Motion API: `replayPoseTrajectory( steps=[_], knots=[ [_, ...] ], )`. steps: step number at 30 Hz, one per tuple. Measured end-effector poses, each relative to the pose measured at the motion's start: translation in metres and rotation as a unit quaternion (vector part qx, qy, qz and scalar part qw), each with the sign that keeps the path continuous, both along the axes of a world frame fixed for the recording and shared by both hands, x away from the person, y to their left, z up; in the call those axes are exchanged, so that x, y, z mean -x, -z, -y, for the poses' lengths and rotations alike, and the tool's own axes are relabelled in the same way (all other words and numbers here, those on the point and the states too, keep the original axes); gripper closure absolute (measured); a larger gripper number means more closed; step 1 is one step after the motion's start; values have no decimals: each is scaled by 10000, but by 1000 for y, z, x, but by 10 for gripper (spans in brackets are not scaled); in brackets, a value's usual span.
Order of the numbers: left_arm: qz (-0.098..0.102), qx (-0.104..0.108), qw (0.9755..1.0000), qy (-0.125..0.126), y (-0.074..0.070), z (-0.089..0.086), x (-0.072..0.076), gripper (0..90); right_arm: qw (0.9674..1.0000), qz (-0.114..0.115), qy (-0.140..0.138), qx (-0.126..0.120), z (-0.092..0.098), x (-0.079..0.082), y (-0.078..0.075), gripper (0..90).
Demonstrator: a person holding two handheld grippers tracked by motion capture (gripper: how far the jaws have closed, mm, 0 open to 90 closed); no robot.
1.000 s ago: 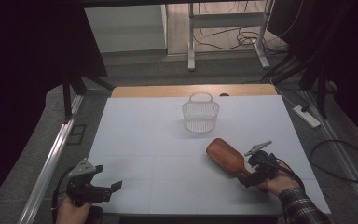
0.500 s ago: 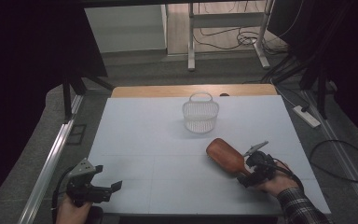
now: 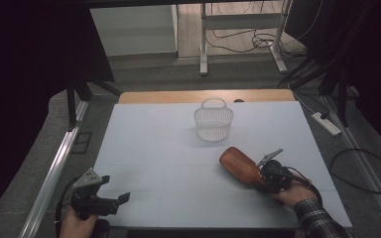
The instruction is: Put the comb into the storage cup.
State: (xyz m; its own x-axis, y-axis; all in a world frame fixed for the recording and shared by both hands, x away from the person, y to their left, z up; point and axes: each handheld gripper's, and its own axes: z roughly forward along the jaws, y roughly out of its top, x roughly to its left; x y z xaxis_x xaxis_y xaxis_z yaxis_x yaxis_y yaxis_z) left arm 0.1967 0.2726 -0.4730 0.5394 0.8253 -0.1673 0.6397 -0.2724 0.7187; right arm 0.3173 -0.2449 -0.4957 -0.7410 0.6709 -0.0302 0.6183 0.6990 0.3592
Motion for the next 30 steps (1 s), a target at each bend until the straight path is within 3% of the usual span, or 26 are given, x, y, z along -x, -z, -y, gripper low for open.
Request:
replayPoseTrajectory(
  steps=[1, 4, 13, 20, 24, 30],
  knots=[
    [0, 1, 10000, 0, 0, 0, 0, 24, 10000, -59, -27, -34, 0, -1, -1, 697],
    [-5, 5, 10000, 7, 0, 0, 0, 24, 9999, -83, -92, 2, -1, 0, -1, 715],
    [-15, -18, 10000, 14, 0, 0, 0, 23, 9999, 58, -85, -64, -2, 2, -5, 721],
    [-41, -69, 10000, 26, 0, 2, -1, 18, 9995, 133, 21, -295, 1, 2, -8, 721],
    [-9, 5, 10000, 37, -1, 1, -1, 14, 9984, 226, 22, -521, 2, 4, -12, 721],
    [-41, 29, 9999, 110, -1, 1, -2, 10, 9978, 311, -19, -592, 1, 6, -15, 721]
  ],
)
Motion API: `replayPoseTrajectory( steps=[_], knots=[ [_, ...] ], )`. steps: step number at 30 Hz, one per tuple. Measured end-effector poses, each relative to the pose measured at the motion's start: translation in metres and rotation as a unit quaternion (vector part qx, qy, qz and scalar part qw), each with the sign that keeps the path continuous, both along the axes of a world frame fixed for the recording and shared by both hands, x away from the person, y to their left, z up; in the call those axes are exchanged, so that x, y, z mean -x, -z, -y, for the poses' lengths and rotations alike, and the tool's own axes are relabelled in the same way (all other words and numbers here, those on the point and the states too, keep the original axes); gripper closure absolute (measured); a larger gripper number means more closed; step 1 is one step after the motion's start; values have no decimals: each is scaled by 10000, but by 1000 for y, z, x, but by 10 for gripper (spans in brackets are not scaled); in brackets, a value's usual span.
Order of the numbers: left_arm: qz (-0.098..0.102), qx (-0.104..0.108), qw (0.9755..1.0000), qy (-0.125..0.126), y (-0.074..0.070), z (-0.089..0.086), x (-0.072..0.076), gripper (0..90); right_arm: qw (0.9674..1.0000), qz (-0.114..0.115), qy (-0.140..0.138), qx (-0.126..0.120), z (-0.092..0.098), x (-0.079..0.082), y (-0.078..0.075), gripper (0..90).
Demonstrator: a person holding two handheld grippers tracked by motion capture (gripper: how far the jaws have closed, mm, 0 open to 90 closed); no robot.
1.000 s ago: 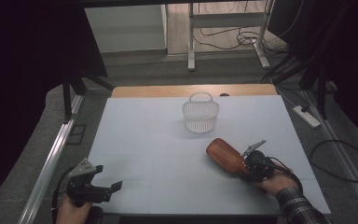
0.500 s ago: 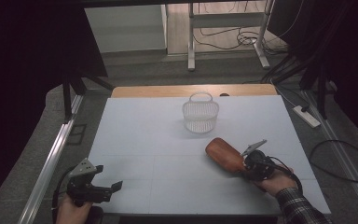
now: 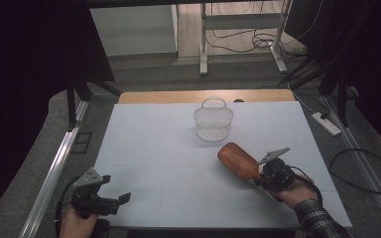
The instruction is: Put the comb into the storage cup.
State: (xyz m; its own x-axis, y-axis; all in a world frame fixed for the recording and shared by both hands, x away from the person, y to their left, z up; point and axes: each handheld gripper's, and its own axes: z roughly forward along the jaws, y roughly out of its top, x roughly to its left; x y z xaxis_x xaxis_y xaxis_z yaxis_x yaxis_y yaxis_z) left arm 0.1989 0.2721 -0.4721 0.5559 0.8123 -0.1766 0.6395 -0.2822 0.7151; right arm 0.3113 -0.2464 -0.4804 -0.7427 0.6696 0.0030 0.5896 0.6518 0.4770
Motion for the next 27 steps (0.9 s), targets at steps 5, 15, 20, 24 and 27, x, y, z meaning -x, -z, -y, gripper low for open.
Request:
replayPoseTrajectory(
  steps=[5, 15, 20, 24, 27],
  knots=[
    [198, 5, 9997, 143, -1, 2, -4, 11, 9999, 57, -48, -67, 0, 2, -3, 721],
    [360, -151, 9988, 290, -7, 12, -16, 0, 9990, 312, -127, -281, 0, 4, -12, 720],
    [309, -105, 9989, 335, -10, 20, -23, 0, 9985, 381, -122, -387, -1, 6, -15, 720],
    [308, -6, 9988, 369, -13, 25, -29, 0, 9979, 427, -125, -477, -1, 7, -19, 720],
    [295, 53, 9987, 416, -15, 30, -34, 0, 9974, 476, -143, -531, -2, 8, -21, 720]
  ],
)
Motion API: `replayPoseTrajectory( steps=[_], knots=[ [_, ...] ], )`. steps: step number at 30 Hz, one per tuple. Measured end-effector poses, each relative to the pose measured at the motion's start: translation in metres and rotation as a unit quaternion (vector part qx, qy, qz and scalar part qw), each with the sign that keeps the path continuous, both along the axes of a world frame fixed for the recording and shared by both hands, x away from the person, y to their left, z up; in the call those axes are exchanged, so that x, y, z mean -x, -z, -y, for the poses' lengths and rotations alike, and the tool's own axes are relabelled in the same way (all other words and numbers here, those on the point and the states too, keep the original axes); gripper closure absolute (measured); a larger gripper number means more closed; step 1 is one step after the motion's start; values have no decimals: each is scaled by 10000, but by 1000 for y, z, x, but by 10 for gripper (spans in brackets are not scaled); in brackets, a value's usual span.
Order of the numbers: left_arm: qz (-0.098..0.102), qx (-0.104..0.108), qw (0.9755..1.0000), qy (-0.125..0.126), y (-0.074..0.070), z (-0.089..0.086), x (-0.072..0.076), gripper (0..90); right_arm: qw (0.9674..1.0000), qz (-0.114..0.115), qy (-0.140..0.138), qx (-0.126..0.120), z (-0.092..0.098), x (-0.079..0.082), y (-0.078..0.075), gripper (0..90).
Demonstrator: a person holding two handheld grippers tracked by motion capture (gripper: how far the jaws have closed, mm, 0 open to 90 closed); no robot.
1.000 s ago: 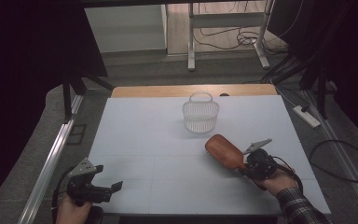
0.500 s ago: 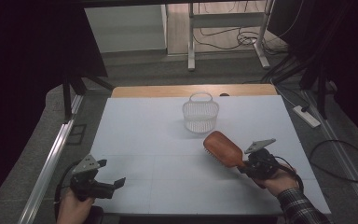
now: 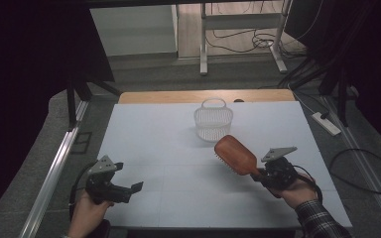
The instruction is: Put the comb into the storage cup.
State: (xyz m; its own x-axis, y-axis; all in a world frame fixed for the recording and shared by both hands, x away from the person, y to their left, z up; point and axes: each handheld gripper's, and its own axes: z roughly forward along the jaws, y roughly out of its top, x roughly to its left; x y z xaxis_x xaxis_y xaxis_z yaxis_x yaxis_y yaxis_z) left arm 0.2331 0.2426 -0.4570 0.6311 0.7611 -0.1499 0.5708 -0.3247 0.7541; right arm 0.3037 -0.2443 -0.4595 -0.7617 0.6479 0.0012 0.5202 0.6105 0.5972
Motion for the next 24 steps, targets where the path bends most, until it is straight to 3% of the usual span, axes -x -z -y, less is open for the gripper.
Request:
replayPoseTrajectory(
  steps=[7, 24],
  knots=[
    [-50, 249, 9997, 63, -5, 9, -11, 0, 9999, 100, -37, -94, -4, 3, -5, 720],
    [-84, 482, 9981, 382, -12, 34, -38, 0, 9989, 354, -40, -305, -10, 5, -14, 720]
  ],
)
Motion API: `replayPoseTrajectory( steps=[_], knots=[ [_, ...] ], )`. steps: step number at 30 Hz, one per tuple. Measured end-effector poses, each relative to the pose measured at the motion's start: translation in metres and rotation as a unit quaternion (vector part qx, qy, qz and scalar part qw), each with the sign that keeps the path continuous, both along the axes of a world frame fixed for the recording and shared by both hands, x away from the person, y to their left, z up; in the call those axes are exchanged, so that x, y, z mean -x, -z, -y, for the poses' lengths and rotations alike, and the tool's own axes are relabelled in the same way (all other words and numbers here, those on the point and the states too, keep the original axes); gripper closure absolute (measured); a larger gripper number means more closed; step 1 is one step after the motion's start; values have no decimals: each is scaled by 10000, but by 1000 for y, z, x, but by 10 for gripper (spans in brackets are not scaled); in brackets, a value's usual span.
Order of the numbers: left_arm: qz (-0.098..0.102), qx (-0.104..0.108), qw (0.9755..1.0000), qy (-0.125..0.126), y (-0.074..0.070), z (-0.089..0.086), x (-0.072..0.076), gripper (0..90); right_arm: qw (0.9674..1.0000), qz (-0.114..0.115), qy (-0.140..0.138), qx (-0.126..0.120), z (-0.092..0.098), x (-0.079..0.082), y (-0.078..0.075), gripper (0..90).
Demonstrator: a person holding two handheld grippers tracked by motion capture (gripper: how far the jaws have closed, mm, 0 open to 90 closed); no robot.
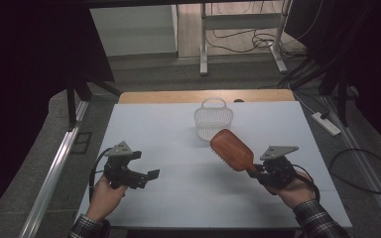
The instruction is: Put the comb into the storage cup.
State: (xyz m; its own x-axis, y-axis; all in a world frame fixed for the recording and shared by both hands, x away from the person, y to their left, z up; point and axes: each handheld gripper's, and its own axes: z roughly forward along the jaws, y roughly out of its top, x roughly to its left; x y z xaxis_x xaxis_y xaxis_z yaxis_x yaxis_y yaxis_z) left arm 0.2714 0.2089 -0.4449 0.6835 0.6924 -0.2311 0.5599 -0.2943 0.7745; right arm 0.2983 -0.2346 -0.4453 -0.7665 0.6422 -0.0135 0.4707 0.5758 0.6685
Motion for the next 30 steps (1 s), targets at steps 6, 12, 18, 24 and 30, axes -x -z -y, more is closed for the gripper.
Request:
replayPoseTrajectory(
  steps=[6, 12, 18, 24, 30],
  knots=[
    [41, 91, 9999, 89, -5, 10, -8, 0, 10000, 72, -10, -49, -2, 1, -3, 720],
    [55, 155, 9997, 188, -9, 21, -15, 0, 9998, 150, -24, -88, -5, 1, -5, 720],
    [35, 214, 9994, 256, -10, 28, -19, 0, 9997, 210, -46, -114, -9, 2, -7, 719],
    [-26, 206, 9993, 319, -9, 36, -25, 0, 9994, 272, -104, -167, -15, 2, -8, 719],
    [-88, 321, 9989, 328, -8, 41, -31, 0, 9991, 309, -200, -202, -22, 4, -8, 720]
  ],
)
